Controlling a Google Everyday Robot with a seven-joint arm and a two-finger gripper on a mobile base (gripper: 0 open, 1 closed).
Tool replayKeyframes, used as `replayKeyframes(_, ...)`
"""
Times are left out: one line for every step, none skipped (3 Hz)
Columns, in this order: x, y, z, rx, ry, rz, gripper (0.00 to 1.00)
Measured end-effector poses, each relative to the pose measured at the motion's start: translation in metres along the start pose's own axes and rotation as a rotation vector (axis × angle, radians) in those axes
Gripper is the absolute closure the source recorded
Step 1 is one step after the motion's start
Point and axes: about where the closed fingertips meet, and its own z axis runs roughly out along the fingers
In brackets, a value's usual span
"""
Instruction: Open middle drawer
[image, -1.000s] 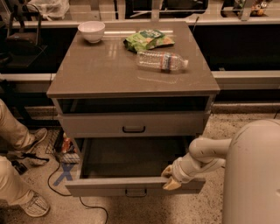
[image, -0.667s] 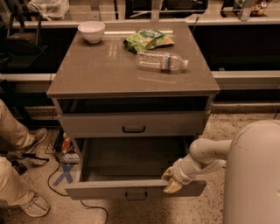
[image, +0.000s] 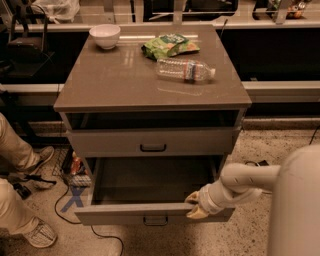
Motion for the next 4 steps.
replayKeyframes(0.001,0.016,0.003,0.013,-0.034,0.019,1.00)
replayKeyframes(0.000,0.016,0.001,0.013,-0.034,0.019,1.00)
replayKeyframes(0.007,0.029,0.000,0.036,-0.074,0.035,0.85)
replayKeyframes(0.005,0.029,0.000,0.040,-0.079,0.036,0.61)
